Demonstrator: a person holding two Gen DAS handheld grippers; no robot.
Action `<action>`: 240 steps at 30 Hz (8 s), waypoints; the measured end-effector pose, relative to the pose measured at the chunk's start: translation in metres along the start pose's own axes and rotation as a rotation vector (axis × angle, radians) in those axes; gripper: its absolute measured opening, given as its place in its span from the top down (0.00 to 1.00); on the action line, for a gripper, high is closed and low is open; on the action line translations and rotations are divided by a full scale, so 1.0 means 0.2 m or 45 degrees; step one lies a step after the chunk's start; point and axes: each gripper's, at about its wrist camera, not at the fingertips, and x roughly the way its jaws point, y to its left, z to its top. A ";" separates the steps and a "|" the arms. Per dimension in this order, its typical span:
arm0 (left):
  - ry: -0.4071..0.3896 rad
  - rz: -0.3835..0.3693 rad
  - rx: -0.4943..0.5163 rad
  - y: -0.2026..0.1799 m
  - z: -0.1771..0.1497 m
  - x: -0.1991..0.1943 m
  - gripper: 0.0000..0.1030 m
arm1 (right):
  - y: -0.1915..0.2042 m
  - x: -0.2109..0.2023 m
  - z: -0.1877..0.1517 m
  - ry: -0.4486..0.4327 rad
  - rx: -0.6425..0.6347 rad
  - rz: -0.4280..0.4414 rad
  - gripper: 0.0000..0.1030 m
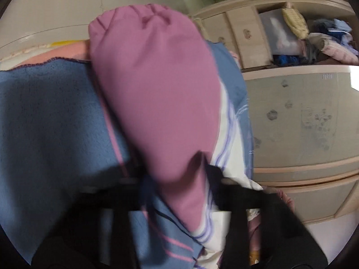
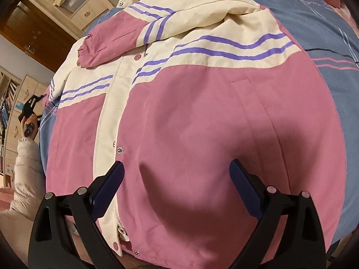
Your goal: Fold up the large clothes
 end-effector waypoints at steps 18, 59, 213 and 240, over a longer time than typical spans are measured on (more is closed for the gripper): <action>0.143 -0.239 1.418 -1.43 -1.78 0.01 0.91 | -0.12 -0.13 -0.06 -0.067 0.079 0.075 0.08; 0.246 0.256 1.046 -0.85 -1.58 0.29 0.15 | 0.01 0.12 0.54 -0.251 0.029 0.051 0.11; 0.048 0.502 1.414 -0.37 -2.34 0.23 0.02 | 0.58 0.14 2.08 -0.758 -0.284 0.103 0.98; 0.118 0.221 1.296 -1.23 -2.12 0.28 0.02 | 0.18 -0.14 0.51 -0.545 -0.241 0.670 0.11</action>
